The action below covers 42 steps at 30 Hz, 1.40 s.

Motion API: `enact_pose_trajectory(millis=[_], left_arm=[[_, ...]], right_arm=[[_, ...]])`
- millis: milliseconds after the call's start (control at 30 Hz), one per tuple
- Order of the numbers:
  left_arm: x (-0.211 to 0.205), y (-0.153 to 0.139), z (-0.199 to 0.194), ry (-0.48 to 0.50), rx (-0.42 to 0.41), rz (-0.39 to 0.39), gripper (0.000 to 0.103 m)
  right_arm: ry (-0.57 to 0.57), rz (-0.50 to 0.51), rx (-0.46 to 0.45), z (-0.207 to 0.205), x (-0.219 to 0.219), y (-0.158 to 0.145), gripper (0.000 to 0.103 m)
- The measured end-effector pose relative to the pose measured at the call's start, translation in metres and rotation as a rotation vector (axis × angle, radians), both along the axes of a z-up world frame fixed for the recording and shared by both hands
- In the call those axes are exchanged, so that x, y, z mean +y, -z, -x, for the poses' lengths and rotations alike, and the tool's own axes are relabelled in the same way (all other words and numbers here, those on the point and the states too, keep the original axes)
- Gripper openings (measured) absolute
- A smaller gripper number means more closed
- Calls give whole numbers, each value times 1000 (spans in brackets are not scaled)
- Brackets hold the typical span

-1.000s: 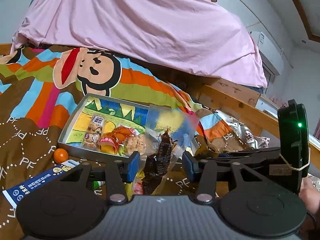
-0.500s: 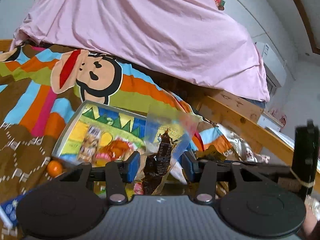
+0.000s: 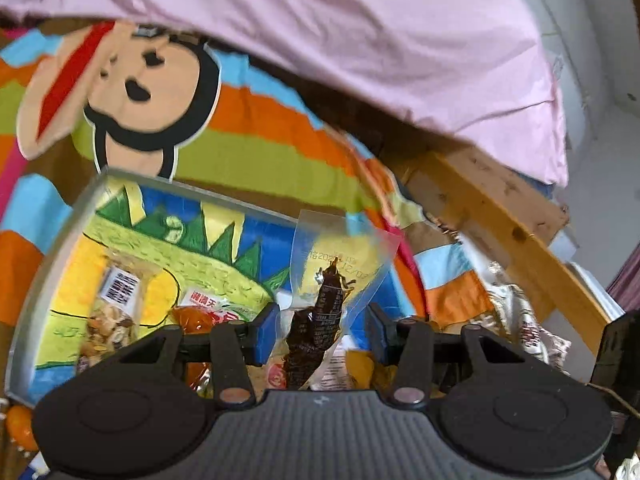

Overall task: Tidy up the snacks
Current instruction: 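Lower the gold pouch and jerky bag into the tray with both tools, then withdraw both tools from the tray toward the loose snacks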

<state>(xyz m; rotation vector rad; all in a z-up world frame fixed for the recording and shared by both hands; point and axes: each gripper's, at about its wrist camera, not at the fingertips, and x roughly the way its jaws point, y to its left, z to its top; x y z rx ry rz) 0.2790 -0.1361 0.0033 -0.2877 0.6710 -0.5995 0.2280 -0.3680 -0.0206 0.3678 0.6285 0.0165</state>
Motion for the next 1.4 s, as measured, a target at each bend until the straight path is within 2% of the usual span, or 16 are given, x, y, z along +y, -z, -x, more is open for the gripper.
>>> enact_pose_trajectory(millis=[167, 300, 367, 433, 500, 633, 700, 933, 1100, 1233, 1400], left_arm=[[-11, 8, -21, -2, 12, -44, 51], [-22, 16, -30, -3, 25, -93, 51], [-24, 20, -33, -13, 44, -97, 51], [-24, 21, -32, -15, 47, -97, 56], [-24, 21, -29, -24, 42, -104, 69], [-18, 17, -22, -46, 33, -109, 78], [-12, 12, -16, -67, 18, -112, 85], [17, -19, 15, -152, -63, -123, 101], [38, -40, 49, -193, -129, -154, 102], [58, -49, 78, -224, -146, -166, 102], [84, -51, 119, -242, -165, -178, 102]], right_arm=[[2, 14, 5, -22, -1, 7, 36], [38, 18, -11, -25, -9, 7, 60], [60, 3, -16, -24, -17, 6, 66], [89, -20, -25, -22, -25, 5, 78], [114, -28, -45, -18, -30, 1, 81], [125, -17, -68, -12, -32, -5, 90], [127, 3, -84, -5, -31, -8, 91], [130, 12, -154, 31, -22, -27, 99], [102, 43, -217, 68, -3, -46, 102], [103, 77, -257, 100, 14, -57, 102], [132, 113, -256, 135, 34, -57, 102]])
